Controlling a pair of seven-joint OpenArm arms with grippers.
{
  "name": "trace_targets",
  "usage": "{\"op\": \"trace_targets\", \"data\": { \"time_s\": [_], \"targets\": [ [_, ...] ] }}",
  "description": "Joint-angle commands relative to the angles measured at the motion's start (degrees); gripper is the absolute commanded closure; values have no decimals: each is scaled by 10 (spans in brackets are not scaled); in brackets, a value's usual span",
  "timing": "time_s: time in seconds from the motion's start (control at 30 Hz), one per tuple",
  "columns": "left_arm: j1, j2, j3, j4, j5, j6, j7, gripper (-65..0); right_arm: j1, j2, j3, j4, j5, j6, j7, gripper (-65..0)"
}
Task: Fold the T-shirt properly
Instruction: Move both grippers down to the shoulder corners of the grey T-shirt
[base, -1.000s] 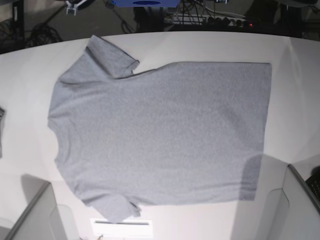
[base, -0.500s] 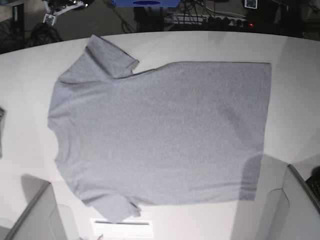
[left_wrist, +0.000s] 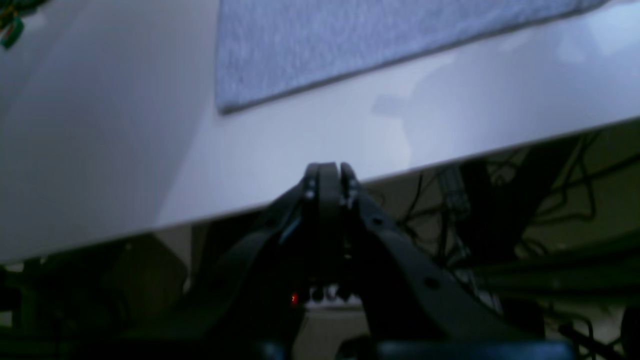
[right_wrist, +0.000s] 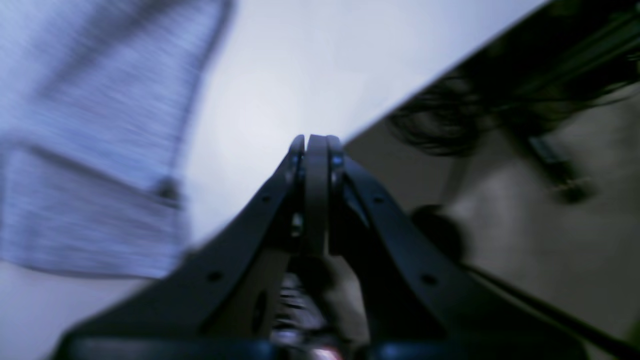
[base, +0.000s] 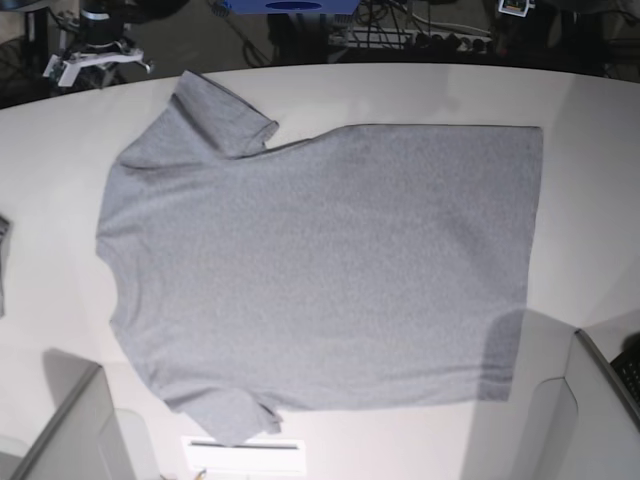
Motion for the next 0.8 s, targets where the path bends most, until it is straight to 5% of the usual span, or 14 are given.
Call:
{"op": "trace_targets", "data": {
  "time_s": [0.0, 0.1, 0.2, 0.33, 0.57, 0.77],
  "targets": [
    [9, 0, 0, 10, -8, 4, -16, 0, -2, 2, 2, 11, 21, 22, 9, 0],
    [-1, -2, 1, 11, -78, 4, -14, 0, 16, 2, 3, 19, 100, 73, -58, 0],
    [-8, -5, -4, 11, -153, 4, -14, 0, 50, 12, 7, 19, 156, 82, -163, 0],
    [-23, -17, -25, 9, -204, 2, -14, -165, 85, 13, 9, 16, 213, 84, -260, -260],
    [-30, -44, -44, 8, -294, 1, -14, -472, 114, 25, 8, 8, 218, 80, -273, -282],
    [-35, -110, -41, -7, -431, 0, -13, -502, 138, 25, 46, -7, 184, 80, -291, -285]
  ]
}}
